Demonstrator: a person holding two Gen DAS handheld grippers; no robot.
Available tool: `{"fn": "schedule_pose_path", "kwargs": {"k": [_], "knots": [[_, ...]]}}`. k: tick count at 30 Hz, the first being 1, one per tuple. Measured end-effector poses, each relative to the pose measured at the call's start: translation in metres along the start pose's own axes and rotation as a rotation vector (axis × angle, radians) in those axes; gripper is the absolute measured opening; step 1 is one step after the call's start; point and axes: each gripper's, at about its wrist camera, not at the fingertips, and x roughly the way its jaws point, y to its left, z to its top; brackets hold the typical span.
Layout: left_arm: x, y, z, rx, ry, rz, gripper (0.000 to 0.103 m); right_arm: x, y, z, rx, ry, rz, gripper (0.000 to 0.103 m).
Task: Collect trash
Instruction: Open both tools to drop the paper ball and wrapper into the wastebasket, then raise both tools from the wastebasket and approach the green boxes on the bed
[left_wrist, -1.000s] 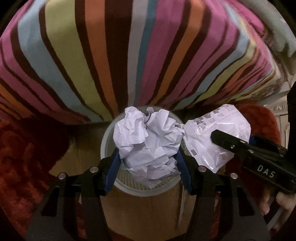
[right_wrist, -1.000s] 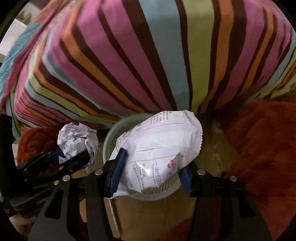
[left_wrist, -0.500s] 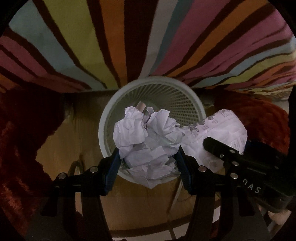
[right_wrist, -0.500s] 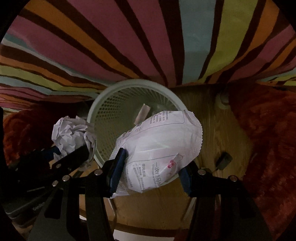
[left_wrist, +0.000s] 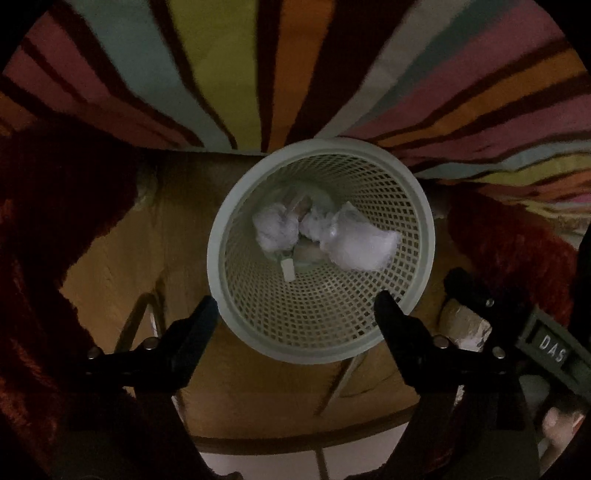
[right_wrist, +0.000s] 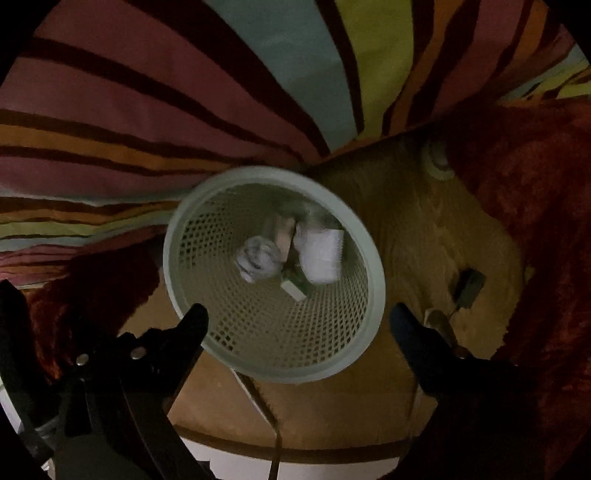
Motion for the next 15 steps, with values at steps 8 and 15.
{"fn": "schedule_pose_path", "kwargs": {"k": [8, 15], "knots": [[-0.013, -0.005, -0.003, 0.042, -0.071, 0.028, 0.084, -0.008, 0.003, -0.005, -0.016, -0.035, 0.003, 0.094], [-0.039, -0.003, -0.009, 0.037, -0.187, 0.021, 0.084, -0.032, 0.004, -0.010, -0.025, -0.138, 0.050, 0.094]]}}
